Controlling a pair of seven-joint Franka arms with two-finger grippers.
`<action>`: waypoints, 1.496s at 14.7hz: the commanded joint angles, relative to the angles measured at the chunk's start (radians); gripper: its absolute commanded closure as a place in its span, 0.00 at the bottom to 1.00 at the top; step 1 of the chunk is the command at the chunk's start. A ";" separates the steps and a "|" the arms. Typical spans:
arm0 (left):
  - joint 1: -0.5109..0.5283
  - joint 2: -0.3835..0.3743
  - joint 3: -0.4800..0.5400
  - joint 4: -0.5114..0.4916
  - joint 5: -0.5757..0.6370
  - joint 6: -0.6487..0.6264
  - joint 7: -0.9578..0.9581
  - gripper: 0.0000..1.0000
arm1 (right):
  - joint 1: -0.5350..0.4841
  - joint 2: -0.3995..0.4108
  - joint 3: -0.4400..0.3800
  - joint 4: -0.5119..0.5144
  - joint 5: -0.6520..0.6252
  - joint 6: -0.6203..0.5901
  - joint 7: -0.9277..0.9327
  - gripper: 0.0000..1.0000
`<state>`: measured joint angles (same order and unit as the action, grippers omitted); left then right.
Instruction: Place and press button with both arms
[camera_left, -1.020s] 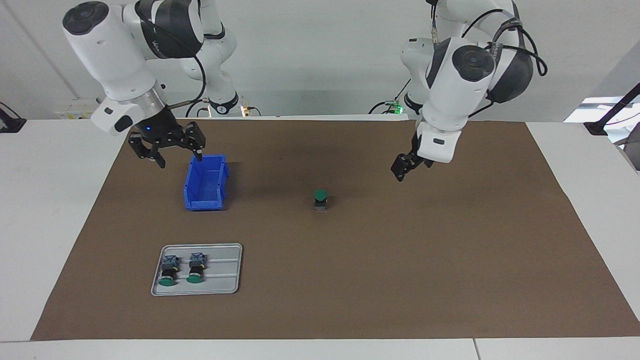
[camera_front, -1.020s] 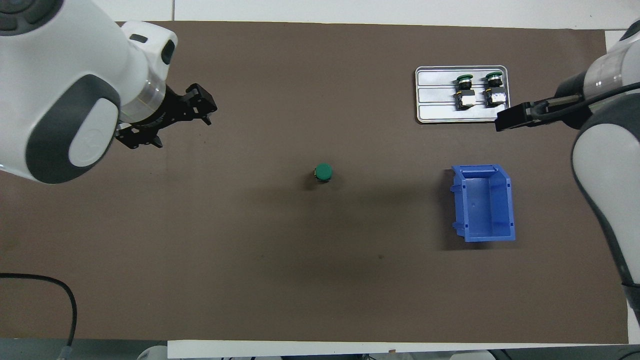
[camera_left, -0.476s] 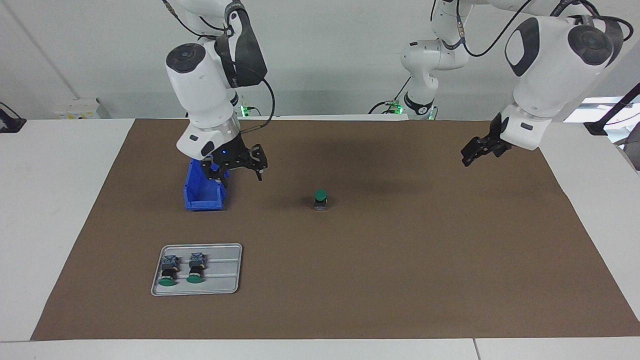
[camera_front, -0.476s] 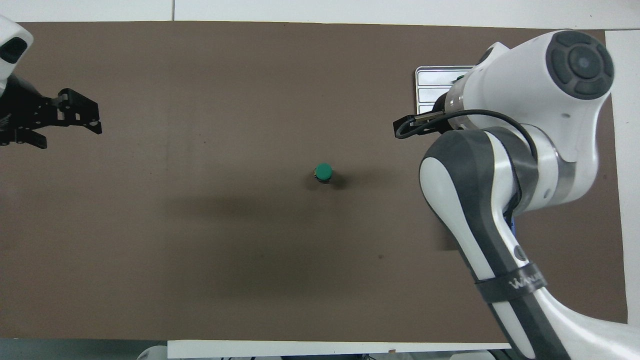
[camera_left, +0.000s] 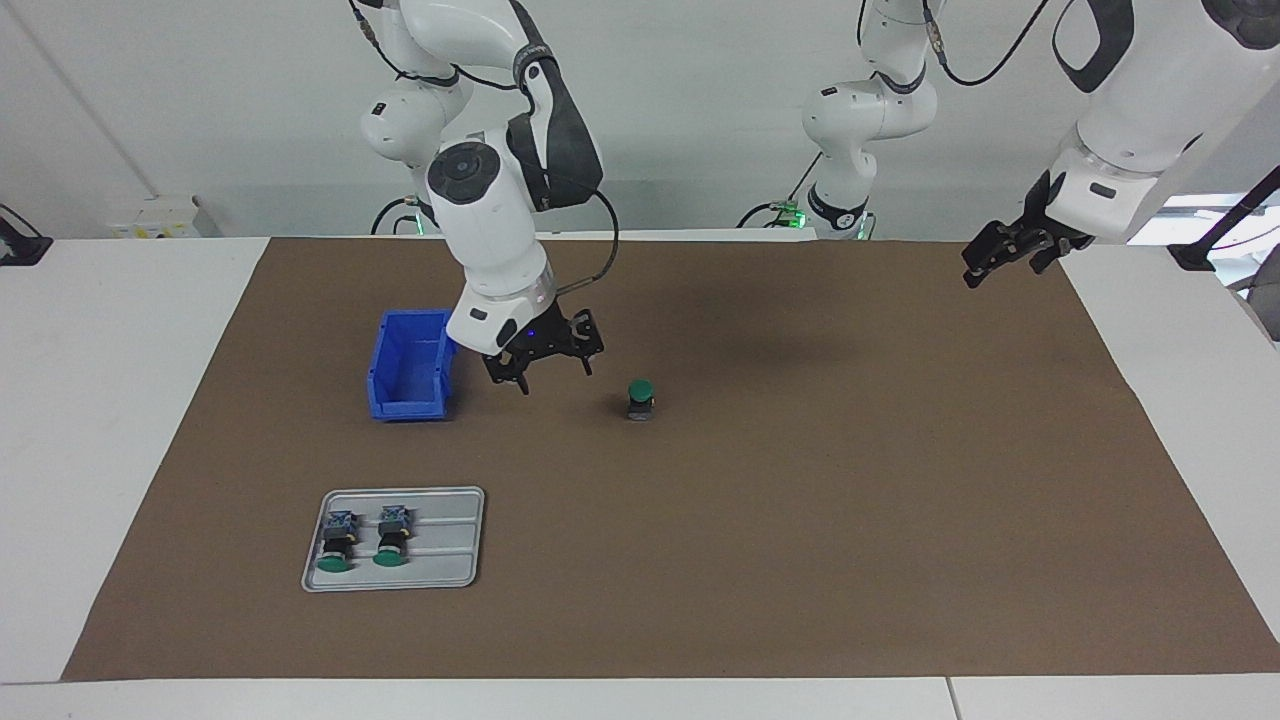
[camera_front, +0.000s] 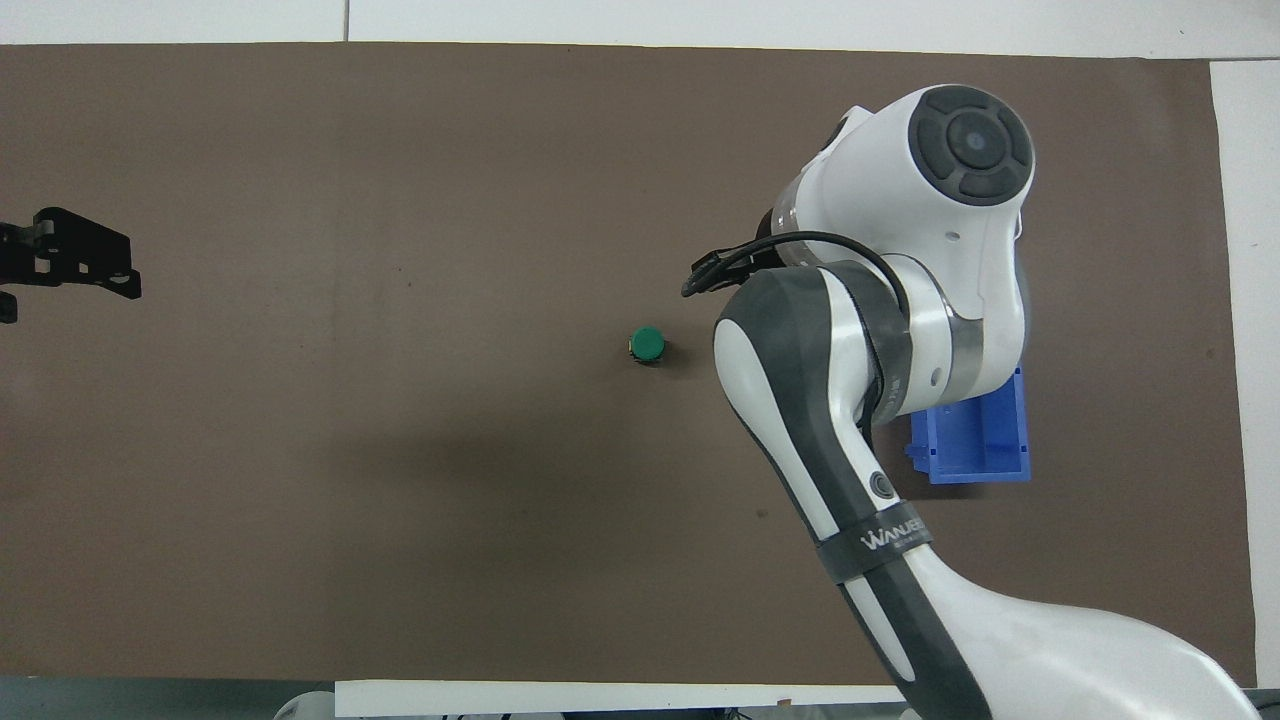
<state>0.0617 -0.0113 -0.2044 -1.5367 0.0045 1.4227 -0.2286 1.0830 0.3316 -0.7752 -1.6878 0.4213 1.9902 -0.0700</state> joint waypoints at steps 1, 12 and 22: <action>0.027 -0.045 -0.047 -0.043 0.018 -0.010 0.047 0.00 | -0.109 0.108 0.129 0.126 0.062 0.004 -0.028 0.07; 0.050 -0.056 0.029 -0.112 -0.072 0.047 0.184 0.00 | -0.075 0.244 0.148 0.169 0.114 0.003 0.124 0.10; 0.049 -0.078 0.023 -0.141 -0.075 0.042 0.184 0.00 | -0.017 0.271 0.146 0.152 0.102 -0.045 0.315 0.12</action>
<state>0.1050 -0.0513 -0.1837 -1.6314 -0.0571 1.4416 -0.0618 1.0565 0.5691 -0.6265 -1.5418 0.5148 1.9457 0.2320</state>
